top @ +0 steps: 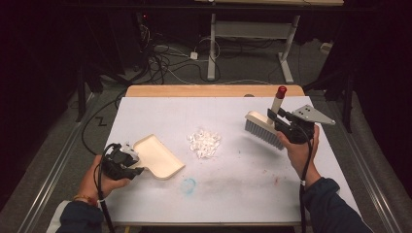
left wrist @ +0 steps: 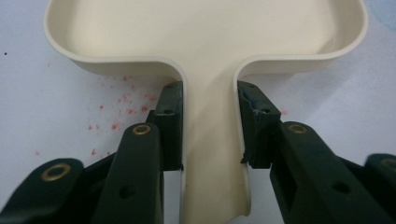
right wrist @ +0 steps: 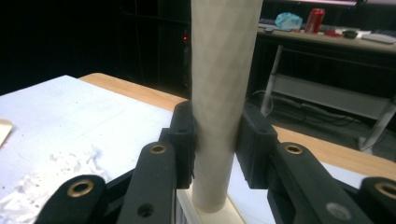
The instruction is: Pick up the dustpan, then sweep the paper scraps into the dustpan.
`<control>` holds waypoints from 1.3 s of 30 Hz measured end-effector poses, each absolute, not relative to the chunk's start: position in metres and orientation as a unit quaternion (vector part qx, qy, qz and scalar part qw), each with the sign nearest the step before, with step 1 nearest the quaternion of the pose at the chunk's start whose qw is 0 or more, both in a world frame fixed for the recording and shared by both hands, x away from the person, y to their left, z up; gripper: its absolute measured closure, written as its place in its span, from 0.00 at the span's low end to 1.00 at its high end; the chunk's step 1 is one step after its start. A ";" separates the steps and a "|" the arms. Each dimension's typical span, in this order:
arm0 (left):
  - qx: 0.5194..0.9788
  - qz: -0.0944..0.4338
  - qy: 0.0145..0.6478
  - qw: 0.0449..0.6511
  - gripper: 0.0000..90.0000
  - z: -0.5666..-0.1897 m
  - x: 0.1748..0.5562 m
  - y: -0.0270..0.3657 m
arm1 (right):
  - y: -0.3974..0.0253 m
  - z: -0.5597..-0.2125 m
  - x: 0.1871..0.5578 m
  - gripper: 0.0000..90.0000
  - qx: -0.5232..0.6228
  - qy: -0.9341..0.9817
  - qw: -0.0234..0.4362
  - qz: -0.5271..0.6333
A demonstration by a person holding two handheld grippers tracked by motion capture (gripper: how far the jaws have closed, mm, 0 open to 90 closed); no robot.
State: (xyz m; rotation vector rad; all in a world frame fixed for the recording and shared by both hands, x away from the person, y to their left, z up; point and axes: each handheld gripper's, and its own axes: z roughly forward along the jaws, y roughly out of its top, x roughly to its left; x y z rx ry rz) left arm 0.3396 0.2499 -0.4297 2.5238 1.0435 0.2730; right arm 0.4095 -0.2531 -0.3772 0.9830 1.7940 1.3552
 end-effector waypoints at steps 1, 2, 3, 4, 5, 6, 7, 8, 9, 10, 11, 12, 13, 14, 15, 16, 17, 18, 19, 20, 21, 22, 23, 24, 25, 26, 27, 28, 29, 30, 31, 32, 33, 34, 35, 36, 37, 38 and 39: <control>0.901 0.098 0.373 0.198 0.71 -0.430 0.339 0.250 | -0.251 -0.377 0.411 0.79 0.378 0.689 0.336 0.520; 0.901 0.098 0.372 0.198 0.71 -0.430 0.339 0.250 | -0.247 -0.378 0.414 0.79 0.375 0.691 0.335 0.519; 0.902 0.097 0.370 0.198 0.71 -0.430 0.339 0.250 | -0.243 -0.378 0.416 0.79 0.375 0.693 0.335 0.517; 0.903 0.096 0.369 0.200 0.71 -0.430 0.340 0.250 | -0.238 -0.378 0.419 0.79 0.373 0.696 0.334 0.516; 0.903 0.095 0.368 0.200 0.71 -0.431 0.340 0.249 | -0.234 -0.379 0.422 0.79 0.373 0.698 0.329 0.516; 0.904 0.094 0.367 0.198 0.71 -0.431 0.340 0.249 | -0.230 -0.379 0.426 0.79 0.373 0.700 0.324 0.516; 0.904 0.092 0.367 0.199 0.71 -0.431 0.341 0.249 | -0.225 -0.380 0.429 0.79 0.373 0.701 0.321 0.516; 0.905 0.092 0.365 0.200 0.71 -0.432 0.341 0.249 | -0.220 -0.381 0.432 0.79 0.374 0.702 0.319 0.515; 0.905 0.091 0.366 0.199 0.71 -0.432 0.341 0.248 | -0.215 -0.381 0.435 0.79 0.374 0.704 0.319 0.513; 0.905 0.090 0.364 0.198 0.71 -0.433 0.342 0.248 | -0.211 -0.382 0.438 0.79 0.374 0.705 0.318 0.511; 0.905 0.089 0.364 0.199 0.71 -0.434 0.342 0.247 | -0.206 -0.382 0.441 0.79 0.374 0.706 0.318 0.510; 0.907 0.088 0.363 0.196 0.71 -0.434 0.343 0.246 | -0.202 -0.382 0.443 0.79 0.376 0.705 0.318 0.511; 0.908 0.088 0.361 0.195 0.71 -0.435 0.344 0.245 | -0.198 -0.383 0.445 0.79 0.378 0.704 0.318 0.511; 0.909 0.087 0.360 0.192 0.71 -0.436 0.344 0.244 | -0.194 -0.383 0.448 0.79 0.379 0.704 0.316 0.511; 0.909 0.086 0.359 0.192 0.71 -0.436 0.345 0.243 | -0.190 -0.384 0.450 0.79 0.381 0.703 0.316 0.511; 0.910 0.087 0.358 0.190 0.71 -0.437 0.345 0.243 | -0.185 -0.385 0.453 0.79 0.381 0.704 0.315 0.510; 0.910 0.088 0.356 0.191 0.71 -0.437 0.345 0.242 | -0.180 -0.386 0.456 0.79 0.379 0.705 0.318 0.508; 0.911 0.088 0.356 0.190 0.71 -0.436 0.345 0.241 | -0.175 -0.387 0.458 0.79 0.379 0.703 0.321 0.509; 0.911 0.088 0.355 0.191 0.71 -0.437 0.345 0.240 | -0.170 -0.387 0.460 0.79 0.379 0.704 0.323 0.506; 0.911 0.088 0.354 0.191 0.71 -0.437 0.345 0.240 | -0.164 -0.388 0.461 0.79 0.381 0.704 0.323 0.505; 0.912 0.088 0.353 0.190 0.71 -0.436 0.345 0.239 | -0.159 -0.389 0.462 0.79 0.379 0.706 0.324 0.503; 0.913 0.089 0.351 0.189 0.71 -0.436 0.344 0.238 | -0.154 -0.391 0.464 0.79 0.378 0.709 0.323 0.500; 0.913 0.089 0.351 0.189 0.71 -0.436 0.344 0.238 | -0.148 -0.393 0.465 0.79 0.378 0.712 0.323 0.497; 0.914 0.088 0.349 0.189 0.71 -0.436 0.344 0.237 | -0.144 -0.394 0.465 0.79 0.378 0.712 0.323 0.496; 0.914 0.087 0.348 0.188 0.71 -0.436 0.345 0.236 | -0.140 -0.395 0.466 0.79 0.378 0.713 0.323 0.495; 0.915 0.087 0.347 0.188 0.71 -0.436 0.345 0.236 | -0.136 -0.397 0.466 0.79 0.377 0.713 0.319 0.497; 0.915 0.086 0.347 0.188 0.71 -0.436 0.345 0.235 | -0.134 -0.398 0.466 0.79 0.377 0.713 0.316 0.499; 0.916 0.086 0.345 0.187 0.71 -0.436 0.345 0.235 | -0.131 -0.399 0.465 0.79 0.375 0.714 0.314 0.501; 0.916 0.086 0.344 0.188 0.71 -0.436 0.345 0.234 | -0.129 -0.399 0.465 0.79 0.374 0.715 0.312 0.502; 0.916 0.086 0.343 0.189 0.71 -0.437 0.346 0.233 | -0.127 -0.399 0.464 0.79 0.370 0.718 0.312 0.501; 0.917 0.086 0.343 0.188 0.71 -0.437 0.346 0.233 | -0.124 -0.399 0.463 0.79 0.368 0.719 0.309 0.502; 0.917 0.086 0.342 0.188 0.71 -0.437 0.346 0.232 | -0.123 -0.400 0.462 0.79 0.366 0.721 0.307 0.503; 0.917 0.086 0.342 0.188 0.71 -0.438 0.346 0.232 | -0.121 -0.400 0.461 0.79 0.364 0.722 0.304 0.504; 0.917 0.085 0.342 0.188 0.71 -0.438 0.346 0.231 | -0.120 -0.401 0.460 0.79 0.364 0.721 0.303 0.506; 0.917 0.086 0.341 0.188 0.71 -0.438 0.346 0.231 | -0.118 -0.401 0.458 0.79 0.362 0.721 0.302 0.507; 0.918 0.086 0.340 0.187 0.71 -0.438 0.346 0.230 | -0.116 -0.402 0.457 0.79 0.361 0.722 0.300 0.508; 0.918 0.085 0.340 0.187 0.71 -0.438 0.346 0.229 | -0.114 -0.402 0.456 0.79 0.361 0.722 0.300 0.509; 0.919 0.086 0.338 0.186 0.71 -0.438 0.346 0.228 | -0.113 -0.403 0.454 0.79 0.362 0.721 0.299 0.509; 0.920 0.087 0.336 0.185 0.71 -0.438 0.346 0.227 | -0.111 -0.404 0.452 0.79 0.358 0.723 0.295 0.513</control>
